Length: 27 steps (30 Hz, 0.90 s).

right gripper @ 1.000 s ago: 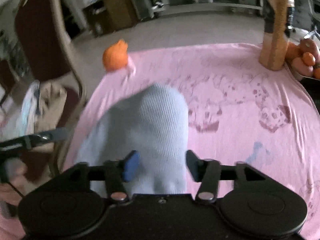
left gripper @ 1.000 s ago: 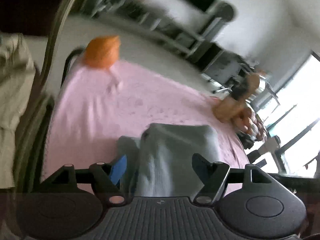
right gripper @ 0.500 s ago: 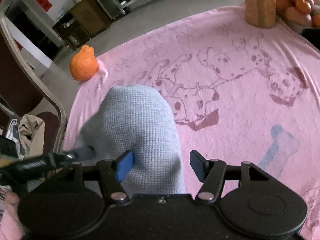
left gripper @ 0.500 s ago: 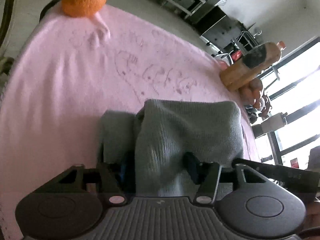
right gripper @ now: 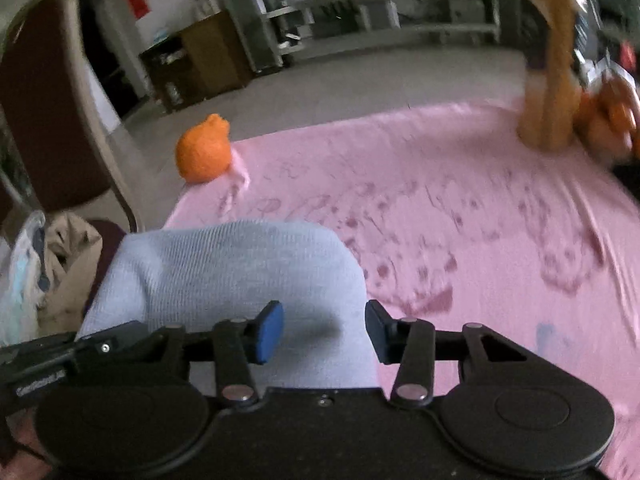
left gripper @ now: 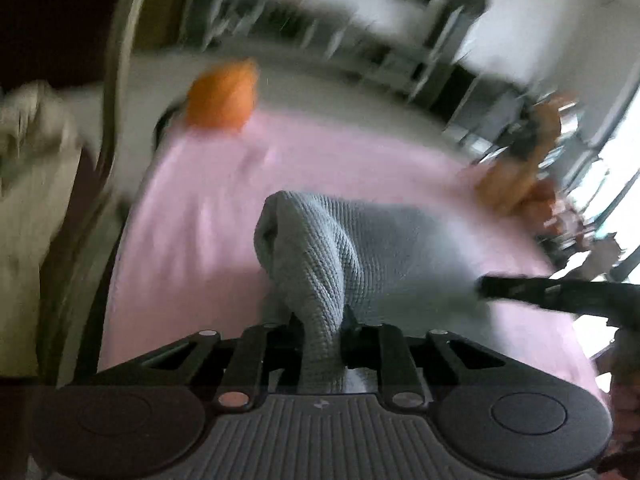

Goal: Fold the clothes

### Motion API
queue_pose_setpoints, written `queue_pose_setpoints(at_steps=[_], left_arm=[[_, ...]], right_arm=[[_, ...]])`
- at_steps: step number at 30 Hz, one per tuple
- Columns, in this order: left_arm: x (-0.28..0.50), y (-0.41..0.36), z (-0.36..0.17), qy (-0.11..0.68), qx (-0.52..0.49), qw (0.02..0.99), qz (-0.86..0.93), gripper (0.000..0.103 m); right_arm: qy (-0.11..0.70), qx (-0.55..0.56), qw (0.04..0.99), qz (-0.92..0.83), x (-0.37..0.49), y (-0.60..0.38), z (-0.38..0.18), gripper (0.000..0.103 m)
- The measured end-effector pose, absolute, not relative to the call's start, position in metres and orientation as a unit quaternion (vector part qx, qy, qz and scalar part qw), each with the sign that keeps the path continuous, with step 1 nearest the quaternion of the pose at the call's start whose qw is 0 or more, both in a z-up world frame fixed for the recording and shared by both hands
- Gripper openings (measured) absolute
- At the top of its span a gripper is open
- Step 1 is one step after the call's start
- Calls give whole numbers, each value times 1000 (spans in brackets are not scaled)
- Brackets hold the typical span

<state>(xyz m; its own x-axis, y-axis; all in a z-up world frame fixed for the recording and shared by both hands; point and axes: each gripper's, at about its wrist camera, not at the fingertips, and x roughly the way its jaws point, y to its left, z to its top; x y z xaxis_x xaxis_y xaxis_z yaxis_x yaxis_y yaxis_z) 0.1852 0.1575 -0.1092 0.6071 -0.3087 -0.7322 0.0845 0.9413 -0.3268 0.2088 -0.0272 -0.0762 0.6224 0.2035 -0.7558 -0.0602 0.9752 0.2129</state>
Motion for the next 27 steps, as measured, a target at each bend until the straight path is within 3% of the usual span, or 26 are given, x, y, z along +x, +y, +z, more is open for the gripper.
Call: queue_pose_setpoints(at_steps=[2, 5, 8, 9, 10, 11, 16, 19, 24, 25, 27], left_arm=[[197, 169, -126, 459, -171, 866, -102, 33], [202, 181, -131, 469, -213, 851, -99, 35], [203, 182, -134, 471, -221, 849, -100, 38], [204, 181, -135, 472, -221, 848, -99, 40], [205, 182, -136, 473, -225, 846, -99, 40], [205, 182, -137, 473, -228, 845, -99, 40], [203, 184, -139, 476, -222, 847, -88, 41], [204, 191, -142, 483, -234, 840, -79, 48], [184, 205, -120, 460, -246, 850, -70, 47], [174, 207, -111, 446, -237, 861, -65, 41], [156, 212, -94, 418, -222, 879, -56, 41]], right_arm=[[441, 47, 894, 70, 218, -12, -83, 46], [457, 47, 886, 63, 226, -6, -88, 45], [420, 59, 902, 75, 218, -10, -65, 42], [404, 59, 909, 82, 216, -10, -59, 36], [391, 60, 914, 89, 215, -10, -54, 18], [392, 66, 912, 97, 219, -8, -56, 13], [444, 91, 888, 72, 258, 0, -106, 13], [453, 96, 883, 74, 271, 6, -127, 10], [458, 28, 886, 71, 268, 24, -110, 11], [449, 18, 891, 73, 262, 25, -102, 12], [418, 18, 905, 82, 242, 17, -82, 18]])
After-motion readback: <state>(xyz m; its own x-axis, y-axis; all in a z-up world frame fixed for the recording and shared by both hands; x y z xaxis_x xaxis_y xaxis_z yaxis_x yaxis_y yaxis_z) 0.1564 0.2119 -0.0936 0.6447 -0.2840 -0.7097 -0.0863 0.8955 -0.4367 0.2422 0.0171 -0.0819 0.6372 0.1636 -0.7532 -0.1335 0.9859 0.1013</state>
